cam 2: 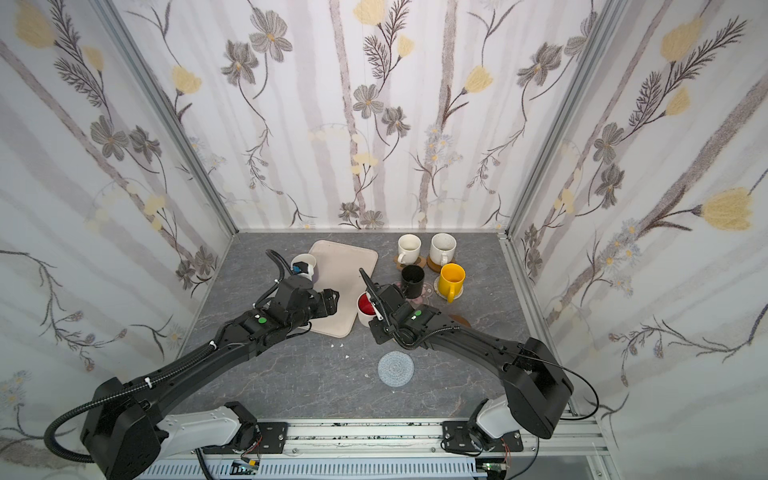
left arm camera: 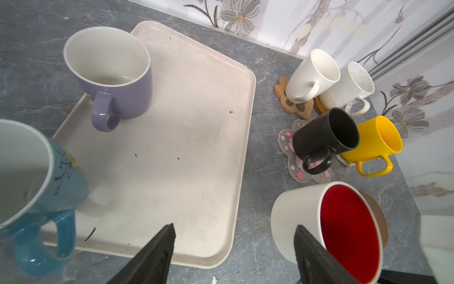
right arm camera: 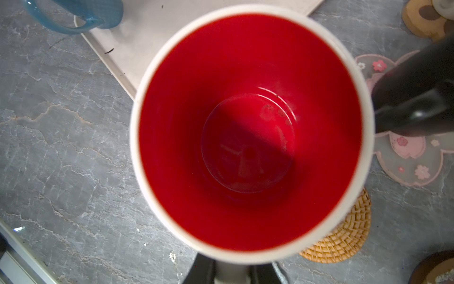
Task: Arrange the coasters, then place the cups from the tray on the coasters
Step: 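Lift the red-lined mug off the tray with the right gripper, then carry the red-lined mug toward the brown round coaster with the right gripper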
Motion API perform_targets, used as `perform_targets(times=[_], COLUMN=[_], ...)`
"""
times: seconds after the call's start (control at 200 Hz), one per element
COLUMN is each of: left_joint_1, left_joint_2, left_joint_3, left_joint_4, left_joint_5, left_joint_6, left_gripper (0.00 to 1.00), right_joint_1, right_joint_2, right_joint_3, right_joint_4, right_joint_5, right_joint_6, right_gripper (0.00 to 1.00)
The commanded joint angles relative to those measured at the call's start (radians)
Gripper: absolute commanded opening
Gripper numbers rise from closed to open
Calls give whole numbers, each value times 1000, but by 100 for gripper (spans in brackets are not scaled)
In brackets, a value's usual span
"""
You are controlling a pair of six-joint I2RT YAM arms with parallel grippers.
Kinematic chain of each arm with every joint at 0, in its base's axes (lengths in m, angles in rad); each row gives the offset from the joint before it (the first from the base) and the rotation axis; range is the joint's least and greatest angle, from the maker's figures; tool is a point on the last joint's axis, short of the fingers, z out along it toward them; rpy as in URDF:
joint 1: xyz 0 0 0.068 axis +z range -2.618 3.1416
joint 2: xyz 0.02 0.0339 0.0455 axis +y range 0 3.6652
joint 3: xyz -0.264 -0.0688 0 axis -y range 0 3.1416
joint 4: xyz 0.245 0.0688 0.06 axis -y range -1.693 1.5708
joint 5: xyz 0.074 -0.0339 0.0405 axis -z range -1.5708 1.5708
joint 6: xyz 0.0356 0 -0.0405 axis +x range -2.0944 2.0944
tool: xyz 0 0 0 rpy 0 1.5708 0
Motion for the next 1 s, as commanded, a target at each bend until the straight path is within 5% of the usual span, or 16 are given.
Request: perform_targets(times=[0.0, 0.265, 0.525, 0.994], left_joint_1=[-22, -69, -88, -94], left_joint_2=[49, 174, 249, 301], left_joint_3=[31, 97, 139, 158], left_joint_4=[61, 94, 118, 138], left_joint_5=[-28, -23, -8, -1], left_joint_6=[-18, -11, -7, 9], left_gripper=[79, 79, 79, 79], right_joint_1=[-34, -177, -259, -403], right_joint_2=[-64, -273, -407, -400], right_joint_3=[-48, -250, -340, -394], right_joint_4=[81, 92, 30, 10], right_joint_5=[33, 39, 166, 276], right_joint_6=[57, 129, 187, 338], right_gripper=[0, 0, 0, 0])
